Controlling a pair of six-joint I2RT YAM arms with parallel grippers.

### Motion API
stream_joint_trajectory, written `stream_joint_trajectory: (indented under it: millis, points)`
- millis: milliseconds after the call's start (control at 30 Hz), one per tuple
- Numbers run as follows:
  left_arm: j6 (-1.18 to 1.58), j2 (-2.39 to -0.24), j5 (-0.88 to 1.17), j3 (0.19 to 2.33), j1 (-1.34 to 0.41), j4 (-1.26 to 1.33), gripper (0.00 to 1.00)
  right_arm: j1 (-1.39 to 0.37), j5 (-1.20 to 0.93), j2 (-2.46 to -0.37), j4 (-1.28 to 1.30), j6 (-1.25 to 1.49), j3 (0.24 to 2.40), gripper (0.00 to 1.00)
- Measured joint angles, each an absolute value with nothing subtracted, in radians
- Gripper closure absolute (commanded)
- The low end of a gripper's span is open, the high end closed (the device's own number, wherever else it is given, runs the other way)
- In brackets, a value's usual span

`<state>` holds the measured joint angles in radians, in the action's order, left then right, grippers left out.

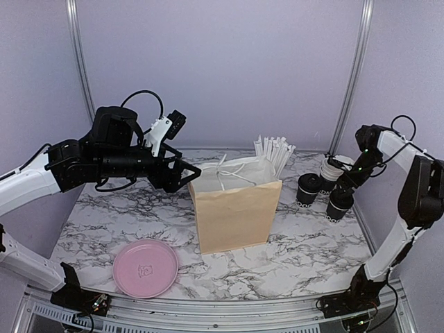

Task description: Pack the takeout coffee

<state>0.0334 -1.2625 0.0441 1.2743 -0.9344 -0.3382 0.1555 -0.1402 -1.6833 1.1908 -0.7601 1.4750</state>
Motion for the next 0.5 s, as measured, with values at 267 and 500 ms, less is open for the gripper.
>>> stream_joint_trajectory:
  millis: [267,500]
  points:
    - [0.033,-1.262,0.049,1.274,-0.934,-0.338,0.13,0.155,-0.156,-1.683,1.209,-0.760,1.477,0.12]
    - [0.033,-1.262,0.052,1.274,-0.934,-0.338,0.13,0.155,-0.147,-1.683,1.206,-0.760,1.467,0.20]
